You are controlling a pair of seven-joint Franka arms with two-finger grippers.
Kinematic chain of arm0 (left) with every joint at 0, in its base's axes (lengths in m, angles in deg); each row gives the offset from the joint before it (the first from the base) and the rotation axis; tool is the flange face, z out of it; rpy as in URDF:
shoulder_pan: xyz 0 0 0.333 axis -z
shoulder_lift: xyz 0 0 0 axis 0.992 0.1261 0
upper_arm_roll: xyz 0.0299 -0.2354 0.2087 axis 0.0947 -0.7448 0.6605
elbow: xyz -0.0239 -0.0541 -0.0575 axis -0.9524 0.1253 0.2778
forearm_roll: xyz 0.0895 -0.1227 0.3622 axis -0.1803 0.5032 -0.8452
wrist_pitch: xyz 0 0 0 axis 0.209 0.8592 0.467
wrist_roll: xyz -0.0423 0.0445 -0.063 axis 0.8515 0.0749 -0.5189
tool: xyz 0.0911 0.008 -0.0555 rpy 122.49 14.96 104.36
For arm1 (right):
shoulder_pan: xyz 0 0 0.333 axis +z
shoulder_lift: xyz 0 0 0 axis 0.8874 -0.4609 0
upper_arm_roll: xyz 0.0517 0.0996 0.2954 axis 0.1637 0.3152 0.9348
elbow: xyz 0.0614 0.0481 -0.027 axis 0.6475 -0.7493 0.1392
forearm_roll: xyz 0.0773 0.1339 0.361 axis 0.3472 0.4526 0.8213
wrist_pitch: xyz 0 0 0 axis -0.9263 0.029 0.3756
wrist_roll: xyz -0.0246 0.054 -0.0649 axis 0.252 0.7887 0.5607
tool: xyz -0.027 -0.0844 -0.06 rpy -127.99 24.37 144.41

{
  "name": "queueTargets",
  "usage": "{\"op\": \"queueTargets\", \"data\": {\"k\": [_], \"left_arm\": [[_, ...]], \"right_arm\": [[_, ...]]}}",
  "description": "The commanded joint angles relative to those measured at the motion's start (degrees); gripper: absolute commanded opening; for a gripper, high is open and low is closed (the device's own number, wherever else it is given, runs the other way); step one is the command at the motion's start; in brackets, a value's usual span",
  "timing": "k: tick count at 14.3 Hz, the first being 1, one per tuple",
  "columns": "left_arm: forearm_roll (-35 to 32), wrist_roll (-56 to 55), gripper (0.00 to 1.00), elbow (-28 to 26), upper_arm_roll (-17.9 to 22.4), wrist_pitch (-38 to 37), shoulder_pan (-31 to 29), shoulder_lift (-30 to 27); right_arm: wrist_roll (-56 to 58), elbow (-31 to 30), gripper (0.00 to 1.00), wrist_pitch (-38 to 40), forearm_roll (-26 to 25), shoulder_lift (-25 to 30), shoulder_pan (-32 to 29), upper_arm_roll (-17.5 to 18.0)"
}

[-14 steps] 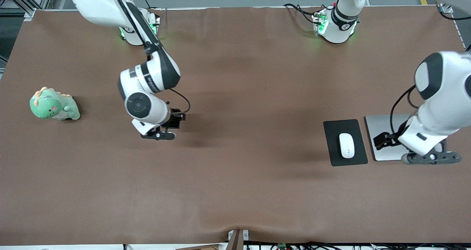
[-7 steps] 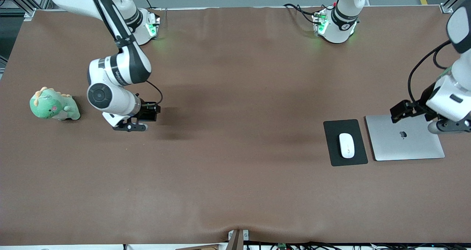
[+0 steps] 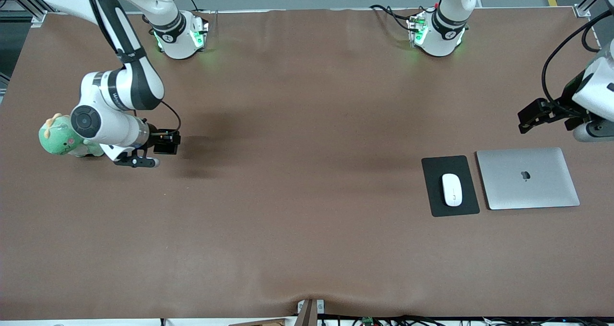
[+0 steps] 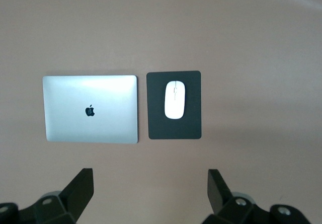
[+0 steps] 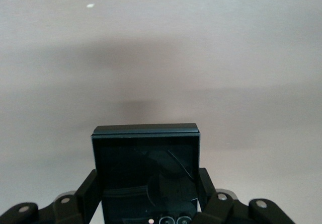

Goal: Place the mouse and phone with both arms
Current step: 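Carry the black phone toward the green plush toy with the right gripper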

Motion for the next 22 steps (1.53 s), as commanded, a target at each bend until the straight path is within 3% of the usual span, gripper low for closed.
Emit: {"op": "queueTargets", "data": {"k": [1,6,11,19,20,21,22], "left_arm": [[0.8,0.26,1.0,-0.29,-0.41,-2.43,-0.35,-1.75],[0.89,0.7,1.0,-0.72,-0.32,-4.8,-0.35,-3.78],[1.77,0.7,1.0,-1.95,0.47,-4.8,0.88,-5.27],[1.77,0.7,1.0,-3.45,1.35,-4.81,1.41,-6.33],[1.77,0.7,1.0,-3.45,1.26,-4.72,1.41,-6.07],[1.85,0.7,1.0,-3.45,1.17,-4.72,1.41,-5.89],[1.94,0.61,1.0,-3.45,1.17,-4.72,1.41,-5.63]], "right_arm": [[1.71,-3.79,0.0,-2.12,-1.98,2.55,-3.64,1.02],[4.88,-8.89,0.0,-12.04,-3.13,1.59,-7.86,1.02],[12.26,-8.99,0.0,-18.02,-3.22,-3.76,-14.1,1.02],[14.64,-8.99,0.0,-19.62,-3.22,-7.64,-14.81,1.11],[14.64,-8.9,0.13,-19.79,-3.22,-7.99,-15.16,1.11],[14.55,-8.81,0.75,-20.14,-3.22,-8.34,-15.69,1.11],[14.63,-8.46,1.0,-20.14,-3.13,-8.52,-16.22,1.2]]}}
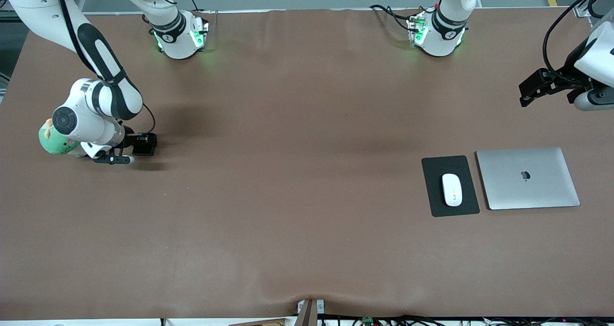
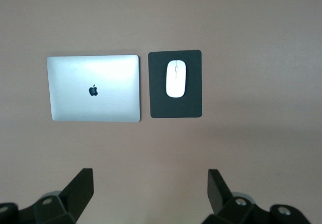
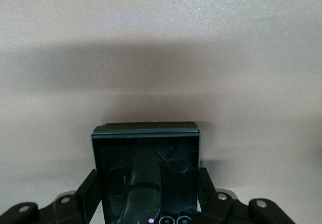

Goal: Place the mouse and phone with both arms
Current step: 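Carry the black phone toward the green plush toy with the right gripper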

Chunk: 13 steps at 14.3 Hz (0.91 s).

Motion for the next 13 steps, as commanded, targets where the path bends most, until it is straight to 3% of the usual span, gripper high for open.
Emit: {"op": "queueTargets", "data": {"k": [1,5,13], "left_arm": [[1.4,0.53,1.0,-0.82,0.18,-0.28,0.18,-0.39],[5.0,0.35,1.0,-1.17,0.18,-0.28,0.27,-0.12],[4.48,0.0,1.0,-1.26,0.26,-0.19,0.1,-0.65]], "right_arm": [[0.49,0.35,1.0,-0.79,-0.5,-0.82,-2.47,0.92],[0.31,6.22,1.0,5.86,-0.41,-0.73,-1.25,1.27],[0.23,27.22,1.0,28.89,0.64,-0.47,1.57,1.44]]}}
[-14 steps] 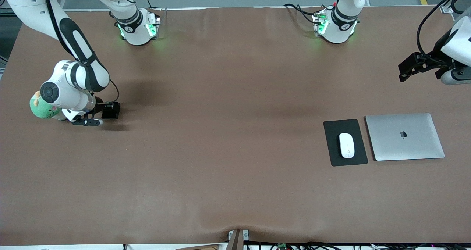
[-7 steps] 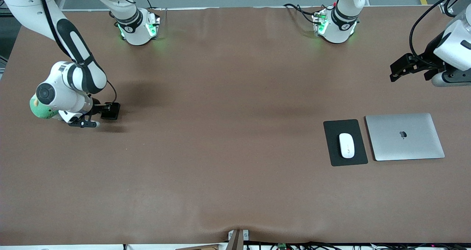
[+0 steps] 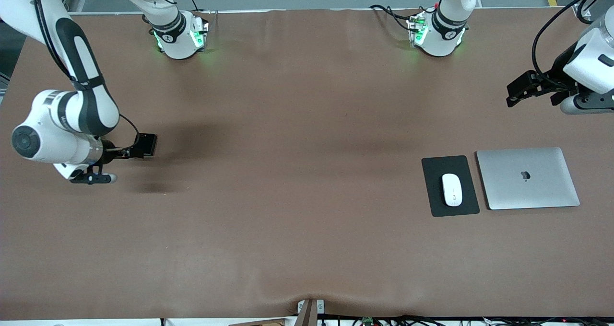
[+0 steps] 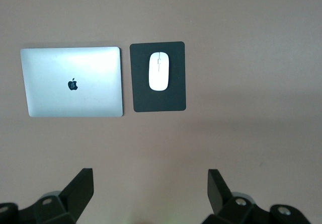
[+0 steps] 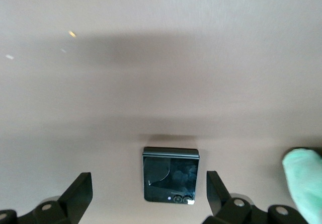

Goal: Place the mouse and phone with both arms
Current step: 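Lower the phone beside the plush toy and open the right gripper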

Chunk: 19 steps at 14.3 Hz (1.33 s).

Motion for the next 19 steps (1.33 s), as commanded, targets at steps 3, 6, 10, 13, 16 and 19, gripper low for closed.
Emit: {"op": "queueTargets", "data": {"k": [3,6,10,13,16,19], "left_arm": [[0.41,-0.26,1.0,-1.06,0.27,0.25,0.02,-1.71],[0.41,-0.34,1.0,-2.81,0.18,1.56,-0.07,-2.85],[0.49,-0.61,1.0,-2.82,0.27,1.39,-0.07,-3.21],[0.49,-0.61,1.0,-2.64,0.27,1.22,-0.07,-3.21],[0.49,-0.34,1.0,-2.38,0.36,1.21,-0.07,-2.95],[0.41,0.01,1.0,-1.59,0.27,1.21,0.02,-2.51]], "right_arm": [[0.24,13.66,1.0,9.99,0.58,-0.33,2.92,-0.08],[0.41,19.72,1.0,11.58,0.58,-0.42,3.54,-0.08],[0.33,30.7,1.0,20.43,-0.12,-0.42,5.03,-0.08],[0.33,37.66,1.0,28.17,-0.92,-0.07,6.18,-0.17],[0.41,40.04,1.0,31.35,-0.75,0.81,5.92,0.18],[0.33,40.31,1.0,37.14,-0.3,6.77,6.96,0.18]]}}
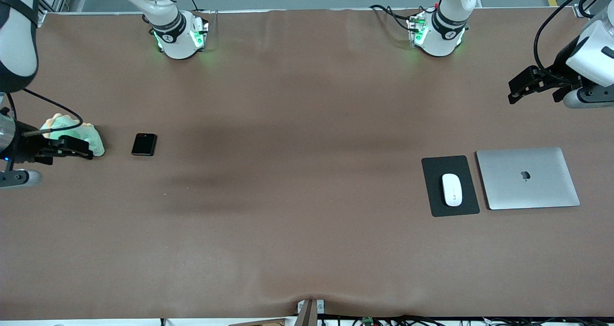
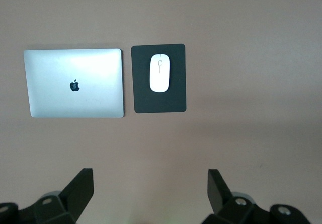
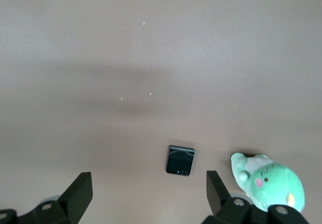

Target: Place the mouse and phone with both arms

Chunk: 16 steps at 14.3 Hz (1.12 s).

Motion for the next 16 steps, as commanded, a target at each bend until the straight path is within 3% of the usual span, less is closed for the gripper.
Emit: {"op": "queueTargets", "data": {"k": [1,10,16], "left_arm": [[0.41,0.15,1.0,-0.56,0.22,0.6,0.06,-0.94],[0.05,0.15,1.0,0.67,0.49,0.34,0.06,-0.42],[0.05,0.24,1.0,0.67,0.49,0.25,0.06,-0.42]], "right_arm": [[0.31,-0.1,1.0,6.04,-0.06,5.78,1.76,0.05],[-0.3,-12.13,1.0,8.09,-0.15,18.7,2.64,-0.48],[-0.39,-14.51,1.0,7.3,0.03,19.68,0.62,-0.57]]}}
